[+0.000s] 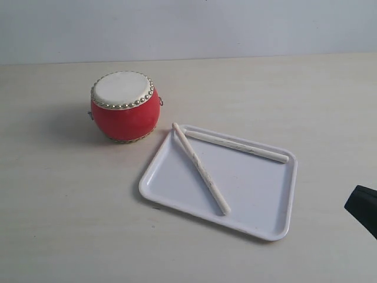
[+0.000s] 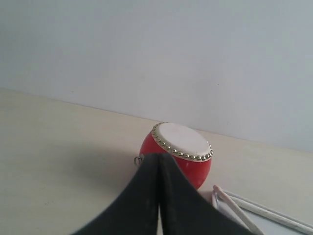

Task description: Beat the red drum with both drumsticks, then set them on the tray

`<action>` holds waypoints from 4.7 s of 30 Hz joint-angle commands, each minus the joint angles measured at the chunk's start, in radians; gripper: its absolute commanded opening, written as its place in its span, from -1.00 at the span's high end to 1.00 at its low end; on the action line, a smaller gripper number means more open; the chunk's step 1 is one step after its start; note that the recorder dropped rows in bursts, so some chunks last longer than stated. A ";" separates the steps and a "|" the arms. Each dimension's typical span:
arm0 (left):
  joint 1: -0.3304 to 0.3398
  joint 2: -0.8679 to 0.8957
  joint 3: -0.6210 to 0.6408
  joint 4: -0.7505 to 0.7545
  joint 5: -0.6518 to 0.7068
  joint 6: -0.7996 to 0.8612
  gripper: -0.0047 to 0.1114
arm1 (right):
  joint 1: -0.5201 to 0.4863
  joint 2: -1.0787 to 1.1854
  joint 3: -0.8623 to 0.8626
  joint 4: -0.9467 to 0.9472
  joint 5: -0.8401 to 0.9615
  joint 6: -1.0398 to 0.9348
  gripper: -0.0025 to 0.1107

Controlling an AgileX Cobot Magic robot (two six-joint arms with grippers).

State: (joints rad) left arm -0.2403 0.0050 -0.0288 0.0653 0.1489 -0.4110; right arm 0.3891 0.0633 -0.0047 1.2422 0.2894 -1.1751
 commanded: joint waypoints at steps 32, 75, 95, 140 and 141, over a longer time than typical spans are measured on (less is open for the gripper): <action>0.000 -0.005 0.005 -1.810 0.509 2.090 0.92 | 0.000 -0.005 0.005 0.006 0.001 0.000 0.96; 0.009 -0.005 -0.087 -0.726 0.191 0.592 0.92 | 0.000 -0.005 0.005 0.006 0.003 0.000 0.96; 0.021 -0.005 0.011 0.217 -0.069 -0.037 0.92 | 0.000 -0.005 0.005 0.006 0.005 -0.002 0.96; 0.021 -0.005 0.029 -0.178 0.200 0.475 0.92 | 0.000 -0.005 0.005 0.006 0.027 -0.002 0.96; 0.021 -0.005 0.029 -0.178 0.200 0.466 0.92 | 0.000 -0.005 0.005 0.006 0.027 -0.002 0.96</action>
State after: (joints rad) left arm -0.2196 0.0050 -0.0038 -0.0929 0.3507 0.0633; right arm 0.3891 0.0633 -0.0047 1.2446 0.3102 -1.1751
